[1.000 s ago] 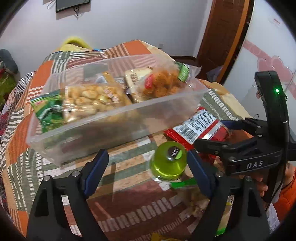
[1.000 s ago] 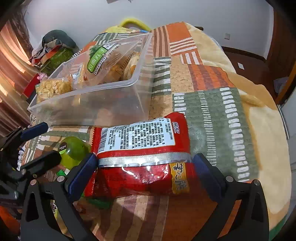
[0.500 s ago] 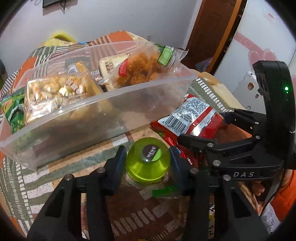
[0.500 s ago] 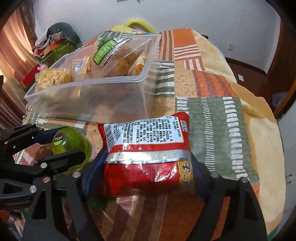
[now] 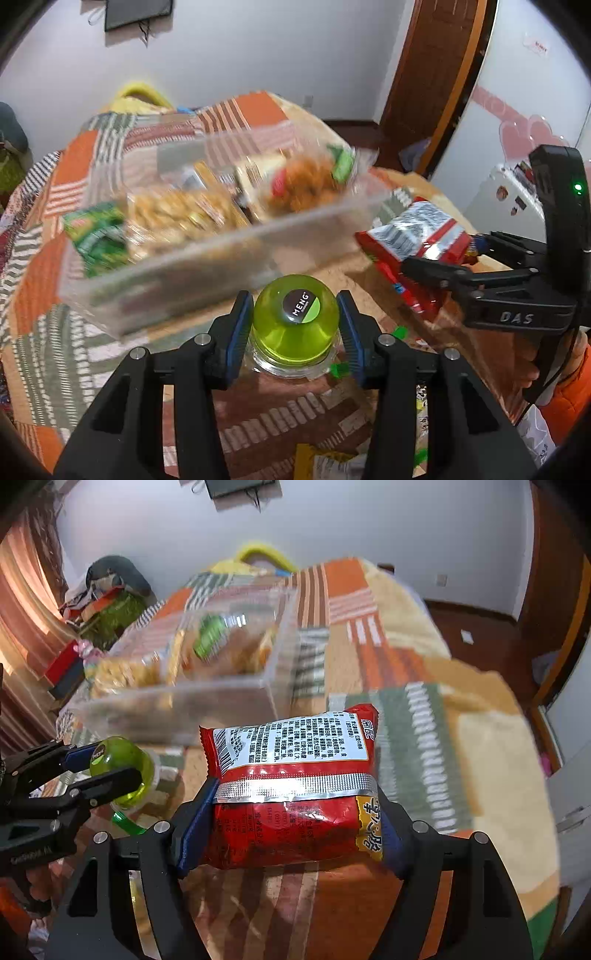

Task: Organize snacks
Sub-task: 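Carry the red bag and green bottle into the clear box and release both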

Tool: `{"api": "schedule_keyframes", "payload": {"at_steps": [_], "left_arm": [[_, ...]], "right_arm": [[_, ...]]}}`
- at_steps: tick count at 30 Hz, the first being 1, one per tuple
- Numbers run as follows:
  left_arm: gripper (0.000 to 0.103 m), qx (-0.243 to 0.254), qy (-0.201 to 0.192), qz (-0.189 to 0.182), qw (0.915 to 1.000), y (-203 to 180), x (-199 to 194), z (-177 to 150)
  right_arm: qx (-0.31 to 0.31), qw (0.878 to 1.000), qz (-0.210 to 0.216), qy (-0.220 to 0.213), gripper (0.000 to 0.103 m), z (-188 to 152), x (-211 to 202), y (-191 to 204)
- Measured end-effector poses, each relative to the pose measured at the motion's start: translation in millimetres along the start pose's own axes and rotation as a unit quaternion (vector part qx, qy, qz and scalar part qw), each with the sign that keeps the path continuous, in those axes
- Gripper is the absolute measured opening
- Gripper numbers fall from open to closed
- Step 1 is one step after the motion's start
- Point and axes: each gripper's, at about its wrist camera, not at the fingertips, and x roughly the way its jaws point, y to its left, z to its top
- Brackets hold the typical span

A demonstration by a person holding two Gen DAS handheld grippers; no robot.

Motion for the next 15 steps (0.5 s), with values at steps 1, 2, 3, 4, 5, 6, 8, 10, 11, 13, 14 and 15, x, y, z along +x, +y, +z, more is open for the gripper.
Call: {"api": "schedule_keyframes", "payload": {"at_steps": [1, 2, 3, 4, 5, 6, 8, 10, 11, 13, 14, 15], "left_arm": [[0.046, -0.003, -0.007, 0.001, 1.0000, 2.5, -5.1, 2.5], [0.046, -0.007, -0.015, 0.001, 0.9999, 4.8, -10.4, 5.6], [0.046, -0.010, -0.022, 0.001, 0.9997, 6.8, -15.5, 8.0], [0.046, -0.014, -0.032, 0.002, 0.9994, 9.9, -22.3, 12.1], [0.046, -0.016, -0.038, 0.003, 0.9991, 13.2, -28.7, 15.5], [0.046, -0.019, -0.047, 0.005, 0.9987, 16.3, -34.7, 19.4], [0.046, -0.021, -0.060, 0.010, 0.9979, 21.5, -42.4, 26.2], [0.046, -0.024, -0.071, 0.015, 0.9970, 29.4, -51.7, 32.9], [0.046, -0.026, -0.077, 0.019, 0.9965, 34.4, -56.2, 36.5], [0.046, -0.032, -0.087, 0.028, 0.9953, 43.5, -62.1, 43.0], [0.046, -0.035, -0.091, 0.031, 0.9948, 49.1, -64.3, 46.8], [0.046, -0.040, -0.094, 0.034, 0.9941, 55.3, -66.0, 50.7]], "right_arm": [[-0.003, 1.000, -0.002, -0.010, 0.072, 3.6, -7.3, 1.9], [-0.005, 1.000, -0.005, -0.019, 0.072, 7.0, -12.9, 4.0], [-0.006, 1.000, -0.005, -0.025, 0.072, 8.9, -16.6, 5.2], [-0.007, 0.999, -0.004, -0.034, 0.072, 12.7, -21.5, 7.0], [-0.008, 0.999, -0.002, -0.044, 0.072, 18.1, -27.4, 9.9], [-0.009, 0.999, 0.000, -0.051, 0.072, 21.0, -30.5, 11.8], [-0.012, 0.998, 0.006, -0.068, 0.073, 31.1, -37.2, 18.1], [-0.016, 0.996, 0.010, -0.082, 0.073, 40.1, -39.9, 24.9], [-0.019, 0.996, 0.013, -0.089, 0.073, 47.0, -40.3, 29.9], [-0.025, 0.995, 0.017, -0.098, 0.073, 56.3, -38.2, 37.5], [-0.027, 0.994, 0.018, -0.102, 0.073, 59.6, -36.5, 41.2], [-0.030, 0.994, 0.020, -0.105, 0.073, 63.5, -34.0, 45.8]]}}
